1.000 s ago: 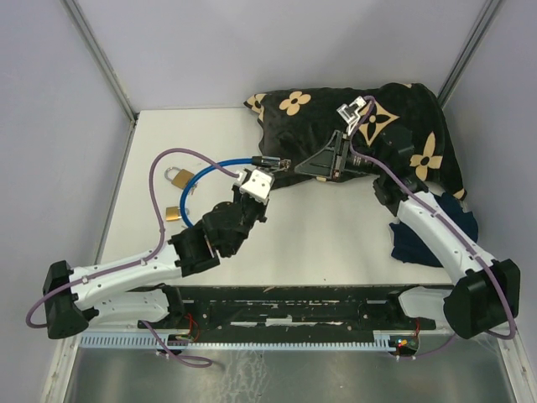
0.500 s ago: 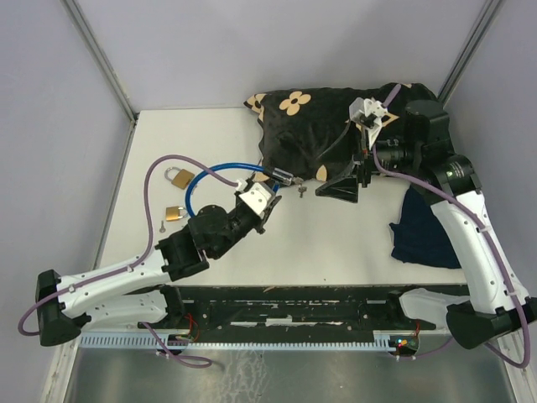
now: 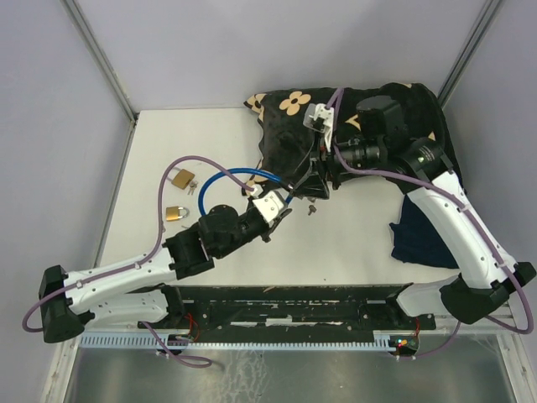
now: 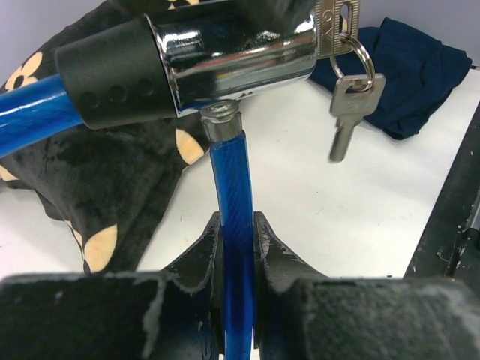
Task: Lock with the key
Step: Lock the lock.
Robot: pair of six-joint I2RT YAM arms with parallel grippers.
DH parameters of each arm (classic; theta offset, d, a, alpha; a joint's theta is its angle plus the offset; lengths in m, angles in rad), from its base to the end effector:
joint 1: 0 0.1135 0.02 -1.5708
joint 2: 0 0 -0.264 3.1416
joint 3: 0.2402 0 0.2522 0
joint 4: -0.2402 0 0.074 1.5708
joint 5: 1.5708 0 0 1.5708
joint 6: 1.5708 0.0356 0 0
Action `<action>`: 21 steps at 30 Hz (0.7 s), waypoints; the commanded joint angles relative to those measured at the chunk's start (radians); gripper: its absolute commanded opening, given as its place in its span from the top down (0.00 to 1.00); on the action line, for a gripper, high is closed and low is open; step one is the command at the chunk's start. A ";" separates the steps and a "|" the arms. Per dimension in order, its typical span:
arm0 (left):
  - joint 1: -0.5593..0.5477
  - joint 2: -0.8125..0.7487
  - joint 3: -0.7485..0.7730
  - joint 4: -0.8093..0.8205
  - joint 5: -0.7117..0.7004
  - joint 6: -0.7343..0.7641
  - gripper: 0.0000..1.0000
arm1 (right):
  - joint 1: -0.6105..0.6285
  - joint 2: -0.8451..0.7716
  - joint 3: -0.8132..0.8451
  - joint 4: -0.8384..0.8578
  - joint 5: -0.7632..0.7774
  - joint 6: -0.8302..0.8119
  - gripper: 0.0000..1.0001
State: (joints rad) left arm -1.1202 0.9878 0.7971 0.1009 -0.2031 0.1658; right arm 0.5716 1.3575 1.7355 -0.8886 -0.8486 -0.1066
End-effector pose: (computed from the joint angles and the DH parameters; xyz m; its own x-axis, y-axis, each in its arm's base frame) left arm 0.1088 -0.2084 0.3366 0.0926 0.1799 -0.9793 0.7898 0.5857 0.1822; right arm 0.1998 0.1603 0.4700 -0.3121 -0.2843 -0.9065 -0.9468 0.1725 0.2718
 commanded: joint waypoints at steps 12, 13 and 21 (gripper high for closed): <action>0.004 0.048 0.060 0.073 -0.096 0.002 0.97 | 0.064 0.029 -0.001 -0.069 0.178 -0.013 0.82; 0.003 0.050 0.063 0.077 -0.098 0.000 0.97 | 0.066 0.033 -0.006 -0.069 0.173 -0.009 0.86; 0.006 0.035 0.074 0.135 -0.133 -0.026 0.97 | 0.073 0.067 -0.051 -0.062 0.140 0.035 0.97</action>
State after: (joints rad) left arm -1.1206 1.0485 0.8013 0.0971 -0.2771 0.1631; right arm 0.6331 1.4094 1.7187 -0.9478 -0.6796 -0.1123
